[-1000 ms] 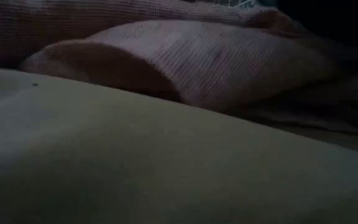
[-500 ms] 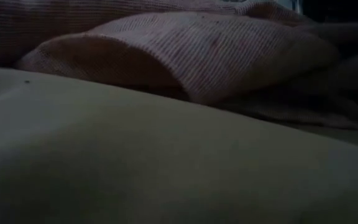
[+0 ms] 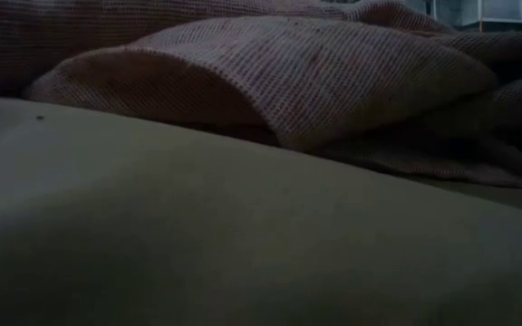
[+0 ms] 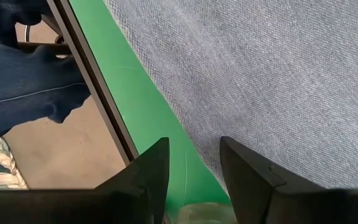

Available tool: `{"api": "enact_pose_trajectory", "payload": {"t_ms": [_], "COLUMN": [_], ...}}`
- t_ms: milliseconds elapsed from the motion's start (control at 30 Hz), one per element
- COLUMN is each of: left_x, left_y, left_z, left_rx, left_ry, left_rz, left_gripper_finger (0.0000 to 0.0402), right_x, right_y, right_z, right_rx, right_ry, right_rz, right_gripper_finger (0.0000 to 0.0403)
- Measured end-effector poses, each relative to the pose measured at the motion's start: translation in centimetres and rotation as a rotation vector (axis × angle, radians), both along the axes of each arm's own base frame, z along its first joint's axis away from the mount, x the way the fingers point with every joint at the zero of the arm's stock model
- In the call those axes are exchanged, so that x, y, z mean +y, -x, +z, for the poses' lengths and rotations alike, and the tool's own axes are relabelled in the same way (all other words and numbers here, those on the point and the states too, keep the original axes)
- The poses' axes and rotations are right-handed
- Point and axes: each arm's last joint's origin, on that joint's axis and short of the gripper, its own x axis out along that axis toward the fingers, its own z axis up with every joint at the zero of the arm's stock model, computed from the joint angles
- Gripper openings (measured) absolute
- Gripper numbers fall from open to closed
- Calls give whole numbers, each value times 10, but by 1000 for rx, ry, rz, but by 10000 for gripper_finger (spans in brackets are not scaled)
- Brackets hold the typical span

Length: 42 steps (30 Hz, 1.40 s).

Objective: Fold laundry
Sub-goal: Fold the blue jeans

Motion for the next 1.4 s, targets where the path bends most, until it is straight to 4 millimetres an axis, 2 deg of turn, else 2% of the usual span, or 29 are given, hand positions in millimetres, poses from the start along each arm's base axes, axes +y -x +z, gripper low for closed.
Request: {"api": "enact_pose_trajectory", "payload": {"t_ms": [200, 333, 533, 867, 1033, 1200, 1400], "left_x": [10, 16, 18, 11, 4, -9, -34], "left_y": [-3, -3, -2, 0, 5, 15, 35], "left_z": [-2, -6, -8, -13, -16, -13, -9], "left_rx": [14, 90, 163, 159, 91, -30, -184], "left_ry": [57, 142, 241, 225, 131, 38, -121], "left_rz": [135, 193, 182, 185, 262, 396, 470], "left_gripper_finger": [149, 149, 149, 144, 100, 18, 3], "right_x": [0, 0, 0, 0, 0, 0, 0], "right_y": [0, 0, 0, 0, 0, 0, 0], "right_z": [0, 0, 0, 0, 0, 0, 0], "right_rx": [-1, -2, -2, -2, -3, -4, -12], "right_ry": [0, 1, 1, 1, 1, 2, 6], "right_rz": [0, 0, 0, 0, 0, 0, -1], "right_gripper_finger": [143, 143, 143, 143, 143, 143, 143]}}
